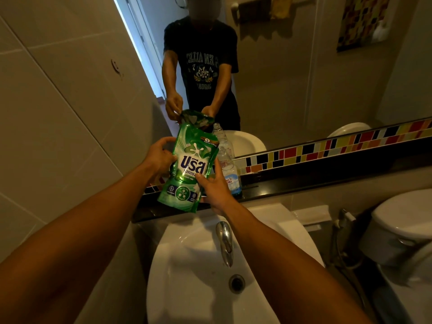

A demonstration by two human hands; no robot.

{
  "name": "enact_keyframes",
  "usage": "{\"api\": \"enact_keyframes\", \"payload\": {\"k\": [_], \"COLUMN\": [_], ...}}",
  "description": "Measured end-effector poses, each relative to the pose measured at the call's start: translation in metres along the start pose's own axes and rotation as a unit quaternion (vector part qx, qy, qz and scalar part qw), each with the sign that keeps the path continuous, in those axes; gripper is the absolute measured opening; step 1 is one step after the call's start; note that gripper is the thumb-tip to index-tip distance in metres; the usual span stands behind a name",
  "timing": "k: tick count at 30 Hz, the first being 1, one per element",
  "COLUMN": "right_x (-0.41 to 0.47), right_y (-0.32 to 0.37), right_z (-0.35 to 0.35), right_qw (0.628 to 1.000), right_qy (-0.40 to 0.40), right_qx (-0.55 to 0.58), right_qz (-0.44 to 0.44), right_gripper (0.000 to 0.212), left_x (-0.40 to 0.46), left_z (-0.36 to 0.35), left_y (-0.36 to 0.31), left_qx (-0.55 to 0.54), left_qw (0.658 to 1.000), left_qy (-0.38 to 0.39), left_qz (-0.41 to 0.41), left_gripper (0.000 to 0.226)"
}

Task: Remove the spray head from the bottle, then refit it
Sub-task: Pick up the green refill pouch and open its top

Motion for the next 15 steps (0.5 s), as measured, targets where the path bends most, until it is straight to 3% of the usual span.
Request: {"api": "enact_keyframes", "payload": {"k": [15], "right_x": [-0.0016], "right_y": [0.0029], "right_z": [-0.006], "right_qw": [0.999], "right_qy": [0.0], "right_qx": [0.035], "right_qz": [0.003], "right_gripper": [0.079], "left_x": [0.0027], "left_z": [0.0052], "left_y": [-0.0072], "left_qx": [0.01], "left_qw": [0.999], "left_qy": [0.023], "left_qz": [0.022], "left_gripper": [0.056]}}
Point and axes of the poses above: each hand's wrist, its own x-axis towards the middle knuckle, its own z-axis out of the back of the hand, y = z × x, the point moved 7 cm from there along x, towards the middle knuckle, and after that the axes turned 5 degrees about x, right-handed, at the moved point
